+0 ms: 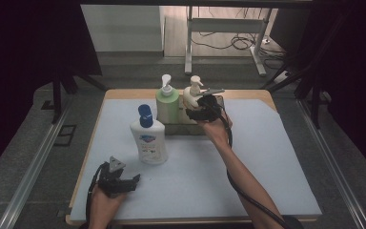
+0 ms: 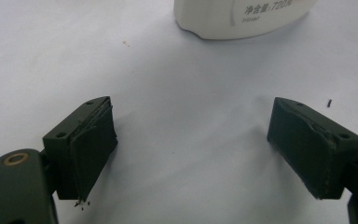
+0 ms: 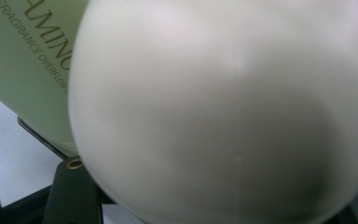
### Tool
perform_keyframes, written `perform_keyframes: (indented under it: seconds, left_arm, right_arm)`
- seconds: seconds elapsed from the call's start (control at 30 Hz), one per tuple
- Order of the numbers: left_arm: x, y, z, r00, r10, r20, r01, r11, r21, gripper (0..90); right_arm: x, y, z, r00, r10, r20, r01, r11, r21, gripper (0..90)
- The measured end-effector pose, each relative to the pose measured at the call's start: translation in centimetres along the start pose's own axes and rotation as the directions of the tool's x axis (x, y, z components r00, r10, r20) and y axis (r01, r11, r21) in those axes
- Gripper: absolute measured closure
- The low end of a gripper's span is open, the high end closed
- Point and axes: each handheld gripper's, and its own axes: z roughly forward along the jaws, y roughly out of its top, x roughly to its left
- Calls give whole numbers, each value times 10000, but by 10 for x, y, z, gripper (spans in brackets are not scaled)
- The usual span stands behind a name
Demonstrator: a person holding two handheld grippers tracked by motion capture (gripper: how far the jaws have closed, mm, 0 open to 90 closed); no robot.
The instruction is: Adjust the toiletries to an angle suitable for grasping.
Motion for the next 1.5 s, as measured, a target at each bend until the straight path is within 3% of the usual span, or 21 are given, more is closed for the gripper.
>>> perform_keyframes:
  seconds: [0.2, 0.5, 0.9, 1.17, 1.4, 1.5]
  left_arm:
    - [0, 0, 0, 10000, -14, 7, 14, 10000, 9, 148]
    - [0, 0, 0, 10000, 4, 0, -4, 10000, -1, 148]
    - [0, 0, 0, 10000, 6, -7, -6, 10000, 6, 148]
    - [0, 0, 0, 10000, 8, -12, -8, 10000, 8, 148]
    - [0, 0, 0, 10000, 5, -11, -5, 10000, 9, 149]
    - [0, 0, 0, 10000, 12, -13, -12, 10000, 9, 148]
  right_arm:
    - [-1, -2, 0, 9997, -202, -110, 206, 9991, 384, 306]
    - [-2, -10, -11, 9982, -583, -148, 588, 9976, 377, 332]
    - [-10, -21, -29, 9970, -194, -748, 254, 9965, 796, 352]
    - [-12, -32, -42, 9875, -1231, -982, 1314, 9879, 824, 573]
    - [-24, -35, -53, 9884, -1259, -846, 1295, 9908, 383, 755]
    - [-28, -35, -52, 9888, -1357, -618, 1378, 9900, 311, 767]
